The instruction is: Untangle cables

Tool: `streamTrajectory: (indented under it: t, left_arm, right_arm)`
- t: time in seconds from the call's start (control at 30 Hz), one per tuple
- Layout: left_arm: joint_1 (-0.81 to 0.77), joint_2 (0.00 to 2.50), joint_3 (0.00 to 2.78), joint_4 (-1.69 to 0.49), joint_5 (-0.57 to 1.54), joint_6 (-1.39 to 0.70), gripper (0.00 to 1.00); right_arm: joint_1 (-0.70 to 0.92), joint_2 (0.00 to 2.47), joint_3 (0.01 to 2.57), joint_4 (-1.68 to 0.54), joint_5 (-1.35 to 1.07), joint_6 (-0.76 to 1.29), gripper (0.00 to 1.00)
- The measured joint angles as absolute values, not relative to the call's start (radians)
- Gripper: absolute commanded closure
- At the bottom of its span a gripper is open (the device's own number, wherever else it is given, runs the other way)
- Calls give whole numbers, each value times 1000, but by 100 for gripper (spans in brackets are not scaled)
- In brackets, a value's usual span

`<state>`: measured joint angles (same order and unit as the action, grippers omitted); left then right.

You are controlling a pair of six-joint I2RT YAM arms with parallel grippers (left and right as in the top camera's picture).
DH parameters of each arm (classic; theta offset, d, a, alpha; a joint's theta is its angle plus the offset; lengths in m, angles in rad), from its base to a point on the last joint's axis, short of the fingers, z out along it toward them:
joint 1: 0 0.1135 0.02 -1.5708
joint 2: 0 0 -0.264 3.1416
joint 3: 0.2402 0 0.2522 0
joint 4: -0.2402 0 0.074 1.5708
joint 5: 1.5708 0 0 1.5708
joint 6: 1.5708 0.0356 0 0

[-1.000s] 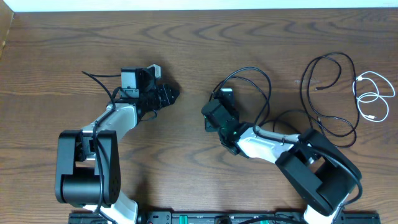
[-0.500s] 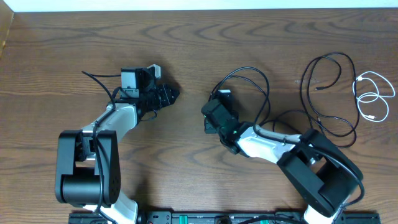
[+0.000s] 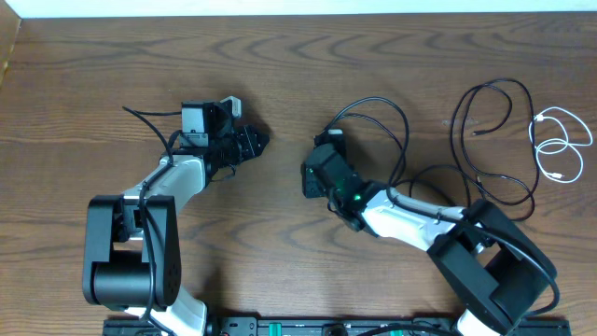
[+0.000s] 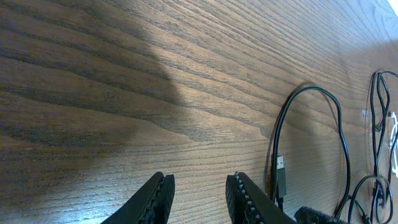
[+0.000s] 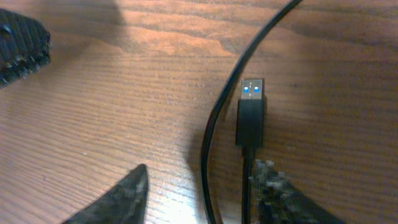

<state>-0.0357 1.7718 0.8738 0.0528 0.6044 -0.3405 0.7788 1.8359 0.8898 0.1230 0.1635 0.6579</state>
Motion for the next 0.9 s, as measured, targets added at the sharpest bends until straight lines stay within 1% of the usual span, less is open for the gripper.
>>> streamTrajectory:
  t: [0.13, 0.17, 0.33, 0.37, 0.4, 0.43, 0.6, 0.73, 0.9]
  left_arm:
    - [-36, 1772, 874, 53, 604, -340, 66]
    - [-36, 1772, 874, 53, 604, -340, 66]
    - [-36, 1772, 874, 54, 604, -340, 66]
    - [-36, 1772, 874, 54, 604, -340, 66]
    - [-36, 1772, 874, 54, 604, -340, 66]
    - [-36, 1772, 874, 53, 604, -340, 66]
    - [-36, 1772, 874, 53, 604, -340, 66]
    - [-36, 1772, 874, 53, 604, -340, 66]
    - [-36, 1772, 874, 53, 604, -340, 66]
  right_arm:
    - [805, 1866, 890, 117, 212, 666, 46]
    - [811, 1879, 890, 117, 220, 670, 48]
    - [826, 1914, 902, 146, 268, 673, 64]
    - [830, 1922, 907, 149, 276, 672, 73]
    - [834, 1929, 912, 150, 287, 667, 87]
    - [839, 1937, 916, 149, 300, 661, 98]
    - [851, 1943, 942, 80, 338, 638, 99]
    - [847, 1932, 982, -43, 335, 603, 99]
    - [809, 1929, 1072, -233, 203, 541, 99]
